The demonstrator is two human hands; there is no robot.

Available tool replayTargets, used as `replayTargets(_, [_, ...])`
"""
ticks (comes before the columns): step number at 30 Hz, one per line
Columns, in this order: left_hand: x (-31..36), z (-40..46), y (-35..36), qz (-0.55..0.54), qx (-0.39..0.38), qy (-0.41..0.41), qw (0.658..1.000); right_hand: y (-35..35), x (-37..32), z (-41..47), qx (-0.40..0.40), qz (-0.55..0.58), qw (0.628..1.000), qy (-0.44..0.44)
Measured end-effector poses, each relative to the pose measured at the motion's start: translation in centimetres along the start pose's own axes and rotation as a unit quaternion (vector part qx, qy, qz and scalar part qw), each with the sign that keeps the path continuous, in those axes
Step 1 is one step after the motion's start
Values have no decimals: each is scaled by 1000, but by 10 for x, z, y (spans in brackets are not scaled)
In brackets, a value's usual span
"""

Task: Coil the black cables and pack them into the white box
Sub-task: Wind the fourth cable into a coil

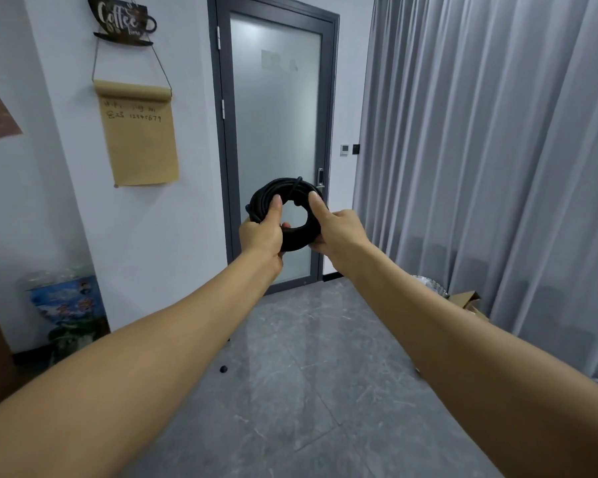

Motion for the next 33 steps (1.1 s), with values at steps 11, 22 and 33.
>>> replayTargets(11, [-8,4,-15,78,20,-4,997,8,9,-21,32,186,982,25])
replayTargets(22, [0,17,-34,118,8,-21,993,21,15,-27,-46,238,970,21])
replayTargets(33, [6,13,-32,63,-51,-43,996,25,9,-26,-44,190,980,36])
Point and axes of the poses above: each hand's wrist, its own z-axis towards the middle knuckle, its own y-axis out of the palm, x = y × z, the point moved 3 cm from there along z, towards the middle knuckle, and after that the axes turned 12 degrees about -y, right-handed, at the moved point
